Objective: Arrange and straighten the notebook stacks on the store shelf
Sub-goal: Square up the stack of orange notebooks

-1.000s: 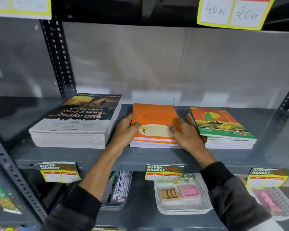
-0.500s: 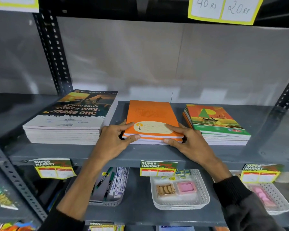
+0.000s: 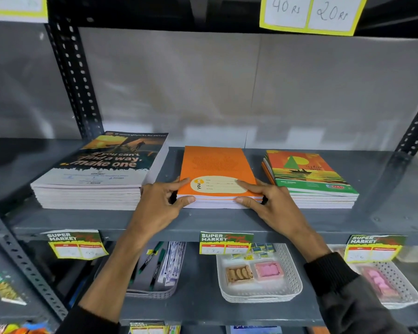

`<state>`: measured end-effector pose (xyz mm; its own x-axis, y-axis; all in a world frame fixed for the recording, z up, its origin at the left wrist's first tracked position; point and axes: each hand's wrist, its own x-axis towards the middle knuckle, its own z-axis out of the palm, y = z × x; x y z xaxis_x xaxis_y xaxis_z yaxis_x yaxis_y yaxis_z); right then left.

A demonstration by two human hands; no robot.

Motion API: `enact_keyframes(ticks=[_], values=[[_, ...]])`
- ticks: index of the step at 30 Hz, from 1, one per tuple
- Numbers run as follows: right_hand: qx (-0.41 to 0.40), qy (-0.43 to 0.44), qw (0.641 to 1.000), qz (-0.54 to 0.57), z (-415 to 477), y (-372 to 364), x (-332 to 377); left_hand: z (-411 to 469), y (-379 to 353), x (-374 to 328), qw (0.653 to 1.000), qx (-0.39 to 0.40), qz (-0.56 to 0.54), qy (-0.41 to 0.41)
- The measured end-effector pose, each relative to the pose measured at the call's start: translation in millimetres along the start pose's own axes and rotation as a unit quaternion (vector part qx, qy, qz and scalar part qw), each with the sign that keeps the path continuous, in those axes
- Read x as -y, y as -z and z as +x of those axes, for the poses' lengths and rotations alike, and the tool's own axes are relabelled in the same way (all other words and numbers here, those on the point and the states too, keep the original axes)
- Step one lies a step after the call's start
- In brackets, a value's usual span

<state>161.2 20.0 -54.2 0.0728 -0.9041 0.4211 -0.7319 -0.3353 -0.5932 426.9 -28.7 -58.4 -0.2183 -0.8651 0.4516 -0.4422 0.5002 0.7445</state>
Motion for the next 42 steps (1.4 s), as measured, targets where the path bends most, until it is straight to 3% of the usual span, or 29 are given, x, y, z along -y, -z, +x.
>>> enact_keyframes(ticks=[6, 14, 25, 37, 42], values=[[-0.022, 0.002, 1.000, 0.012, -0.2, -1.5, -2.8, 2.8, 1.1, -2.2, 0.999, -0.004, 0.036, -0.035], [-0.070, -0.039, 0.997, 0.018, -0.8, -4.9, 3.2, 2.3, 2.8, -4.0, 0.999, -0.014, 0.004, -0.035], [-0.022, -0.021, 1.000, 0.005, -6.0, -0.4, 8.7, 1.7, 1.0, 1.6, 1.000, -0.014, 0.006, -0.017], [-0.090, -0.046, 0.994, 0.033, -9.7, -2.8, 8.9, 1.4, 1.7, 1.3, 1.000, 0.001, 0.010, -0.007], [-0.077, -0.086, 0.992, 0.058, -10.8, 0.8, 8.5, 0.2, 2.3, 4.7, 1.000, -0.013, -0.025, 0.004]])
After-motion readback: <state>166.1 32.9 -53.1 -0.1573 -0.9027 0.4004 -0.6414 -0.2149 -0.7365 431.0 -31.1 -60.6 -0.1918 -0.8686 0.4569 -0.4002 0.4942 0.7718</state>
